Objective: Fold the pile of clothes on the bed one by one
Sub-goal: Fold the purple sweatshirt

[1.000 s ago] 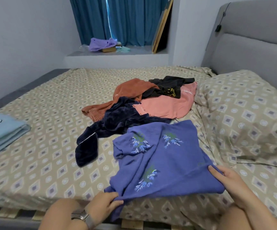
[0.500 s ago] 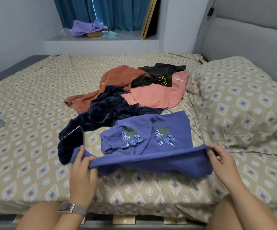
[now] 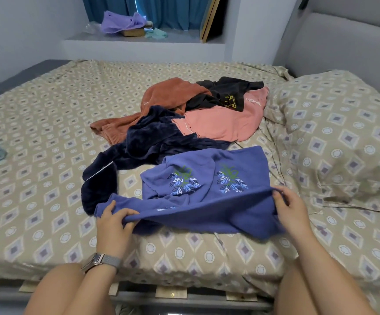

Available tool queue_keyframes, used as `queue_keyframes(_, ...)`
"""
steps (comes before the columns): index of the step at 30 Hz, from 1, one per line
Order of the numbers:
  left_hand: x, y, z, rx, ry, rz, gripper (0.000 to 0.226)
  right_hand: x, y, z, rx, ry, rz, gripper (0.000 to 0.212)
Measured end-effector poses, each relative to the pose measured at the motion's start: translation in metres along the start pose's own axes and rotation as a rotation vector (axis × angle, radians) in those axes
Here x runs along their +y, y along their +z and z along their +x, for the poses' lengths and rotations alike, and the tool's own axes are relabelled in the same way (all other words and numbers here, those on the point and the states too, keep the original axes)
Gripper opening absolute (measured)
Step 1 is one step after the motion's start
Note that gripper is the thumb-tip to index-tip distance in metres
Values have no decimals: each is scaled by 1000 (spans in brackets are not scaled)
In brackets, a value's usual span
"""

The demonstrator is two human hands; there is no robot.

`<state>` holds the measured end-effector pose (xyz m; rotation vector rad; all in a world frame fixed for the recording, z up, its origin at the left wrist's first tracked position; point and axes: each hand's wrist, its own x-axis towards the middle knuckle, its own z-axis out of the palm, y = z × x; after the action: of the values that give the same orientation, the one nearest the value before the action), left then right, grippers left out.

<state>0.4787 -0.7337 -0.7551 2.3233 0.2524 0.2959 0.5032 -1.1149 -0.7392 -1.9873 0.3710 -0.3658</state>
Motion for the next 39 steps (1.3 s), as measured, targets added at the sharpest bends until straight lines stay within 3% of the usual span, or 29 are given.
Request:
queue_keyframes(5,1,-13,11,34,-105,-162,16,-6,-12,7,157,314,277,14)
queue_keyframes(7,-1,-15,15,-25,-144,-241,31,-13,-17,8,79,550,479,17)
queue_keyframes(10,4,-23,19,-32,-314,-599,28,-26,-26,4,-143,810,614,12)
queue_keyframes(12,7,-28,24,-37,-441,-782,21,-27,-29,2,-172,855,649,13)
queue_keyframes(15,9,-29,28,-206,-533,-988,25,-26,-34,1,-174,899,674,15)
queue_keyframes(17,8,-27,28,-274,-557,-1000,36,-24,-36,1,-193,914,707,12)
queue_keyframes(20,7,-26,29,-249,-538,-914,38,-23,-37,1,-193,885,714,17)
queue_keyframes(25,13,-29,23,-292,-312,-772,24,-16,-33,7,37,399,814,15)
queue_keyframes(28,10,-33,21,-256,-161,-670,21,-13,-37,9,82,289,760,16)
queue_keyframes(31,21,-31,12,-203,-97,-659,12,-2,-44,8,84,328,650,22)
queue_keyframes(33,38,-26,-6,-254,8,-647,8,5,-46,11,149,413,598,23)
queue_keyframes(37,64,9,-60,-537,446,-389,15,17,-66,11,285,645,759,15)
queue_keyframes(39,69,35,-87,-639,688,-175,26,15,-80,-3,224,694,865,37)
